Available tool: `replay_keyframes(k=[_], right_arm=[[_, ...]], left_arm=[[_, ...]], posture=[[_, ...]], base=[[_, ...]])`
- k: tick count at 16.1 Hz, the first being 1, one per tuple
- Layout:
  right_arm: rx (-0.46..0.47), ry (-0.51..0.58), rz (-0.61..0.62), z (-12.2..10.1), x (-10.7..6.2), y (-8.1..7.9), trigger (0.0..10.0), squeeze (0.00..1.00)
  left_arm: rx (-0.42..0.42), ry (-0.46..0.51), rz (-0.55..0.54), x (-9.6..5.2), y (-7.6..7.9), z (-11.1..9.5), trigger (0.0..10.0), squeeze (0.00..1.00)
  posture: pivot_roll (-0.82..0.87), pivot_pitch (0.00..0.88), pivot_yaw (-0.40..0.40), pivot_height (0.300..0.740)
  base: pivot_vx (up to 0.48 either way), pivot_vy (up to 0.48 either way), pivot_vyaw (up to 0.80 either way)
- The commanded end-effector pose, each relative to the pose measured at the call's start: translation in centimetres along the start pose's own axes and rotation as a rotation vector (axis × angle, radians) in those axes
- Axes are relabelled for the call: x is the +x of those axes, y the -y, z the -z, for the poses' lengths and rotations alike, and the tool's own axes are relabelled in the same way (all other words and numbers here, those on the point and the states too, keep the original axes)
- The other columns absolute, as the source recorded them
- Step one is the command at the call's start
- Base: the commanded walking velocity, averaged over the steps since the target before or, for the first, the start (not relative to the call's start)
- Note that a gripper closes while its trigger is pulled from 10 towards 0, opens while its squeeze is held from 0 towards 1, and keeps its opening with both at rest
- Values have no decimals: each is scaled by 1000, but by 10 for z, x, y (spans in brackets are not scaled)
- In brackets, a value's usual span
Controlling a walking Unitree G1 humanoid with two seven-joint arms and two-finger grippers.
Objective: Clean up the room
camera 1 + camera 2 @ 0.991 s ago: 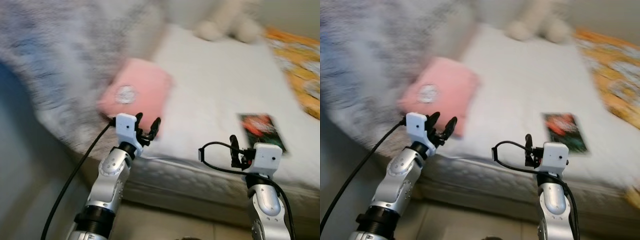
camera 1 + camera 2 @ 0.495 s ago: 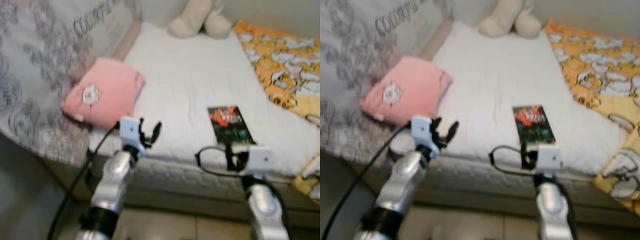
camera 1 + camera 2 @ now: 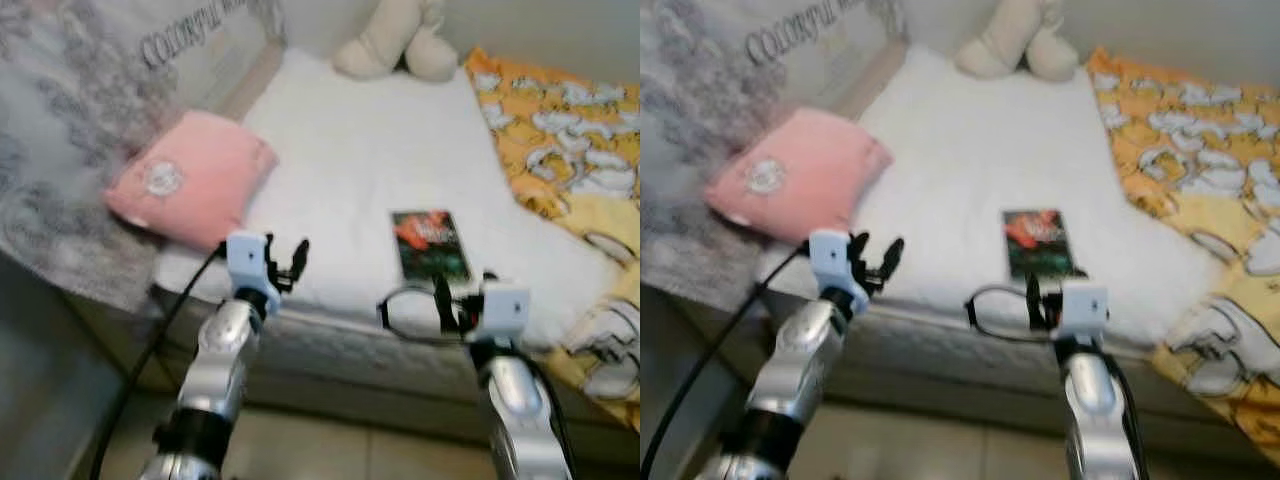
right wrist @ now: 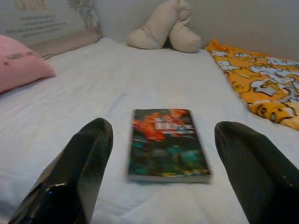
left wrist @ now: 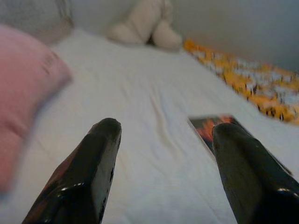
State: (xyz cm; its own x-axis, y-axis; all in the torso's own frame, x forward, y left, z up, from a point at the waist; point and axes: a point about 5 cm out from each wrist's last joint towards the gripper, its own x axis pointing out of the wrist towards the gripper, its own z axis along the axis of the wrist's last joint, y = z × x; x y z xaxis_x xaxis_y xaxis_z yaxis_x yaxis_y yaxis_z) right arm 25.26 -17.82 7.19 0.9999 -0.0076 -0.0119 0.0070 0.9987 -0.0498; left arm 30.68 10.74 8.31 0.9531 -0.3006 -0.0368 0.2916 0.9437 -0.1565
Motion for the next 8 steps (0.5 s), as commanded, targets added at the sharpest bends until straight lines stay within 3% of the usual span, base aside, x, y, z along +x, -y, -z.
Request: replay_keyframes(k=[1, 6, 8], right_arm=[[0, -7, 21, 3, -2, 8, 10000, 0], [19, -1, 5, 3, -1, 5, 10000, 0], [19, -9, 6, 4, 0, 6, 10000, 0]], left_arm=[[20, 7, 23, 6, 9, -3, 10000, 0], [60, -1, 2, 10, 6, -1, 10000, 0], [114, -24, -3, 12, 9, 2, 10000, 0]], posture=[[-20, 0, -23, 740], [-19, 0, -35, 740], [-11, 0, -41, 740]], base=[[0, -458, 0], [0, -455, 0], [0, -364, 0]])
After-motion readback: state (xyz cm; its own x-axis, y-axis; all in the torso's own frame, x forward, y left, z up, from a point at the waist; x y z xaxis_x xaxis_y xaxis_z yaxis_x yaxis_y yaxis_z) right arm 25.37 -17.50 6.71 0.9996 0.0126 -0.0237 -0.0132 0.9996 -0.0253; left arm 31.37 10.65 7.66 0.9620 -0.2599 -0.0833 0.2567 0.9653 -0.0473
